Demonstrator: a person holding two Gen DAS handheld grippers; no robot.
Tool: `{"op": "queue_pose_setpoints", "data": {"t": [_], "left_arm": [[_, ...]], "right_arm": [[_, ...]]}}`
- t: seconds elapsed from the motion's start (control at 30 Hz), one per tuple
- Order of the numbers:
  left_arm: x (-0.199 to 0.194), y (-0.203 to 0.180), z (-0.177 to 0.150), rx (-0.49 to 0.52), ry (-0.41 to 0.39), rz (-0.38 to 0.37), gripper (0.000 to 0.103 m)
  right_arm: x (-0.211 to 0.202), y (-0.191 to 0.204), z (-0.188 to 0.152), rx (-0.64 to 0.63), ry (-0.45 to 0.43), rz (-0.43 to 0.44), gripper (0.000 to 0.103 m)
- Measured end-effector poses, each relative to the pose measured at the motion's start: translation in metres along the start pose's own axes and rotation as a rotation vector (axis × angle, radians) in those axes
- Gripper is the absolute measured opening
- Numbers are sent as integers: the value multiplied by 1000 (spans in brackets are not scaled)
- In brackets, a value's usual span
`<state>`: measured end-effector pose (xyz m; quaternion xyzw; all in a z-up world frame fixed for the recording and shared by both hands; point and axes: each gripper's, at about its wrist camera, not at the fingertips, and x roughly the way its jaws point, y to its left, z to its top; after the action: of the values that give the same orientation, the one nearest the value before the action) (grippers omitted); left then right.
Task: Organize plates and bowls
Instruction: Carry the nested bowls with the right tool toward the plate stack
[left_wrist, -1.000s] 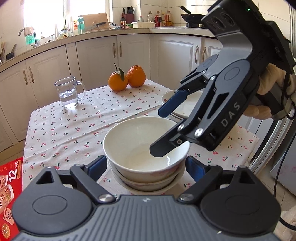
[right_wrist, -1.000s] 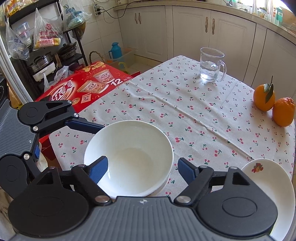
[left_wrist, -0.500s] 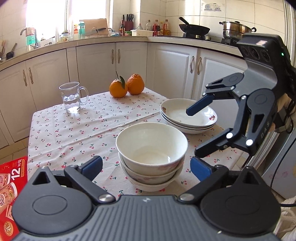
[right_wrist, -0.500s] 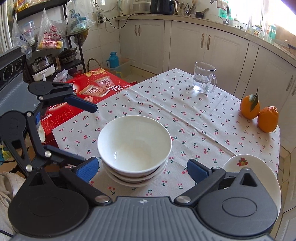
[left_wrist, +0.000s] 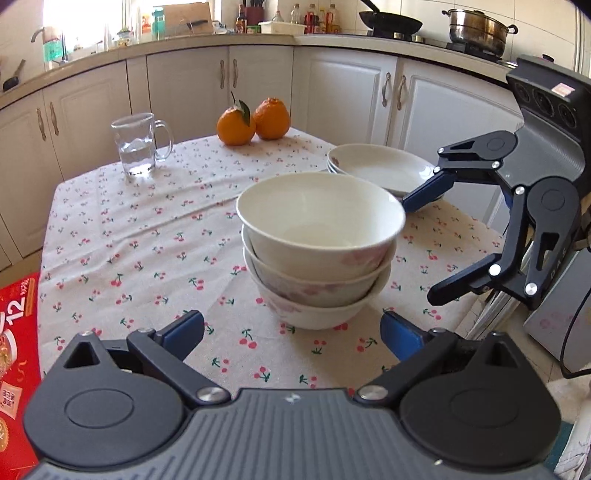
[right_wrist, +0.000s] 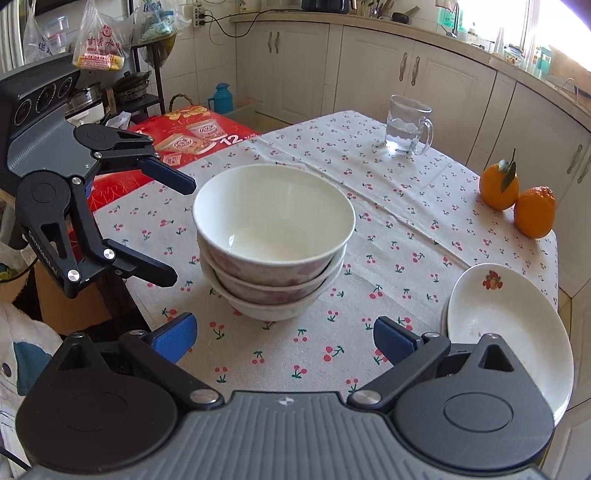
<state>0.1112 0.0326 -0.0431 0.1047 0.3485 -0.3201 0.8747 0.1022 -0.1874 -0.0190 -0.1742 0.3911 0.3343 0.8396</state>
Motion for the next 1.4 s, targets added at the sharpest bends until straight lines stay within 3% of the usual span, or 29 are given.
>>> {"op": "queue_pose_setpoints", "data": {"t": [0.13,0.3,0.63,1.03,1.4], "left_arm": [[19,6,-4,14,59,-9,101],[30,9,-1,56,74,-16,101],[51,9,6,228,135,-105,98],[57,20,20,334,147,-246,83],[53,20,28,389,149,-309,79]], "right_arm": [[19,-3,-5,-1,34,0,103],[34,-9,-4,-20,42,11,103],[57,-12,8,-127,47,72,103],[66,-16,22,-250,83,155,98],[70,-16,30,-295,119,204,88]]}}
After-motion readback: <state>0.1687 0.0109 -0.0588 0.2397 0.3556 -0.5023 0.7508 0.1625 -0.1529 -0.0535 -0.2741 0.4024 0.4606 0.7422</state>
